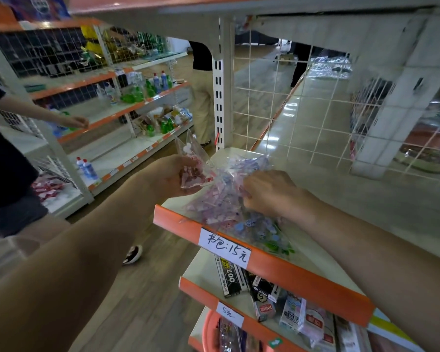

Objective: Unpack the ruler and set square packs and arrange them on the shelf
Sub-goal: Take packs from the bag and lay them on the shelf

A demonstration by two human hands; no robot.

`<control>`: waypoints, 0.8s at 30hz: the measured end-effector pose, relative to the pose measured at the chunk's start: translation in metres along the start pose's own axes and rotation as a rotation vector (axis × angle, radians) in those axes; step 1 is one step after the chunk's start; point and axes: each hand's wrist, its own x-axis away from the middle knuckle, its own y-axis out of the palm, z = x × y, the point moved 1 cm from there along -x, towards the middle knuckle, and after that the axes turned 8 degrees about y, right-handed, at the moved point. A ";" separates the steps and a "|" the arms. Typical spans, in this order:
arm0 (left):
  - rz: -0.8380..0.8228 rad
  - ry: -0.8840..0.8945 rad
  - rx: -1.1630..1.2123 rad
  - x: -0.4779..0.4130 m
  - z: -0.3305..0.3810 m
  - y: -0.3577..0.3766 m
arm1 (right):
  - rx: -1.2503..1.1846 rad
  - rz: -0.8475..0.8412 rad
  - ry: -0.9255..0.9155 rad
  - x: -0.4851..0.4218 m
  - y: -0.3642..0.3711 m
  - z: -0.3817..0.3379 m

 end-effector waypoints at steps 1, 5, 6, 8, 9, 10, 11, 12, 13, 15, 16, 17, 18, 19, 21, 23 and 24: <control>-0.025 0.003 0.015 0.001 0.001 0.003 | -0.026 0.051 0.022 0.000 -0.001 0.003; -0.154 0.018 0.067 0.012 0.002 0.020 | -0.453 0.258 0.158 -0.003 -0.004 0.020; -0.183 0.021 0.073 0.013 0.001 0.025 | -0.624 0.259 0.182 -0.004 -0.005 0.023; -0.221 0.024 0.082 0.014 0.000 0.037 | -0.964 0.171 0.191 -0.004 -0.006 0.021; -0.229 0.025 0.076 0.013 -0.001 0.044 | -1.106 0.101 0.195 -0.004 -0.006 0.018; -0.233 0.029 0.072 0.013 -0.001 0.050 | -1.209 0.037 0.198 -0.004 -0.006 0.017; -0.229 0.042 0.063 0.013 -0.001 0.057 | -1.281 -0.013 0.203 -0.004 -0.005 0.017; -0.223 0.061 0.050 0.013 -0.001 0.063 | -1.339 -0.048 0.215 -0.004 -0.005 0.019; -0.214 0.087 0.036 0.012 -0.001 0.068 | -1.395 -0.077 0.230 -0.003 -0.006 0.021; -0.213 0.151 0.038 0.011 0.000 0.076 | -1.481 -0.107 0.249 -0.002 -0.004 0.027; -0.225 0.188 0.043 0.011 0.000 0.079 | -1.481 -0.099 0.247 -0.001 -0.003 0.030; -0.240 0.227 0.048 0.011 0.000 0.083 | -1.454 -0.090 0.242 0.000 -0.002 0.031; -0.261 0.258 0.058 0.012 0.000 0.087 | -1.430 -0.084 0.236 0.000 -0.001 0.031; -0.286 0.272 0.073 0.013 0.000 0.091 | -1.424 -0.084 0.236 0.001 -0.001 0.030; -0.331 0.263 0.124 0.015 -0.001 0.100 | -1.465 -0.075 0.245 0.004 -0.003 0.029; -0.365 0.240 0.163 0.014 -0.001 0.107 | -1.486 -0.044 0.272 0.008 -0.007 0.034; -0.385 0.225 0.164 0.012 -0.001 0.111 | -1.494 -0.031 0.288 0.010 -0.008 0.038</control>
